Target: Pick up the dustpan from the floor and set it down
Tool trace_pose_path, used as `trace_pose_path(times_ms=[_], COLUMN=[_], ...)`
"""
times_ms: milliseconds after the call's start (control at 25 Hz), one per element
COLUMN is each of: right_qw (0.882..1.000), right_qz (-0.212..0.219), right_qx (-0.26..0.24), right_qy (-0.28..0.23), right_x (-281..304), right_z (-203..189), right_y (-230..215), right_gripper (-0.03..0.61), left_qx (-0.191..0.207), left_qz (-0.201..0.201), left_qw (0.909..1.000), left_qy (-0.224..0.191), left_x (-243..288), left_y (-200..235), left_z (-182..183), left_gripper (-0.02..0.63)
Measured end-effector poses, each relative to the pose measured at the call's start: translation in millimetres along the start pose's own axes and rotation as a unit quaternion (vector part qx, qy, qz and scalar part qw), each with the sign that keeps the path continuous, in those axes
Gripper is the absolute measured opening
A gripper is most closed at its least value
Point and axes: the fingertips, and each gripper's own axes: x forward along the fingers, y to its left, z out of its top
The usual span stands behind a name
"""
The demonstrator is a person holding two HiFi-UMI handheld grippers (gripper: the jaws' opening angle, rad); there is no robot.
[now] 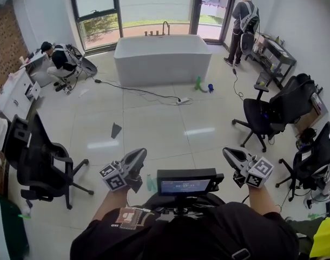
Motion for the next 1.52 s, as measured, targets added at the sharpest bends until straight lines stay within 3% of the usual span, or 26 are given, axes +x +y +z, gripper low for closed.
trace_pose_path(times_ms=[160, 360, 520, 720, 960, 1320, 1520], right_qw=[1.000, 0.998, 0.996, 0.994, 0.994, 0.997, 0.998], right_qz=[0.010, 0.051, 0.082, 0.102, 0.105, 0.078, 0.062], right_qx=[0.000, 0.016, 0.025, 0.025, 0.009, 0.001, -0.001], right_qy=[-0.010, -0.014, -0.007, -0.018, -0.029, -0.029, -0.023], right_x=[-79.3, -229.5, -315.2, -372.1, -407.4, -433.9, -484.2], right_z=[-9.1, -36.2, -60.1, -66.3, -73.5, -121.1, -127.6], right_y=[-3.1, -34.3, -58.2, -27.0, 89.4, 380.4, 475.4], right_gripper=[0.009, 0.009, 0.009, 0.009, 0.009, 0.009, 0.009], left_qx=[0.004, -0.009, -0.024, 0.004, 0.022, 0.024, 0.023], left_qz=[0.007, 0.042, 0.074, 0.092, 0.083, 0.058, 0.050], left_qw=[0.9999, 0.9990, 0.9968, 0.9957, 0.9961, 0.9979, 0.9985], left_qy=[0.008, -0.008, -0.015, -0.009, -0.024, 0.017, 0.009], left_x=[25.5, 82.4, 112.2, 90.3, -3.7, -273.0, -349.3], left_y=[-69.0, -189.7, -260.5, -330.7, -398.9, -506.7, -579.6], left_z=[-44.3, -151.7, -227.4, -259.8, -263.4, -287.5, -298.4], left_gripper=[0.006, 0.006, 0.006, 0.006, 0.006, 0.006, 0.006])
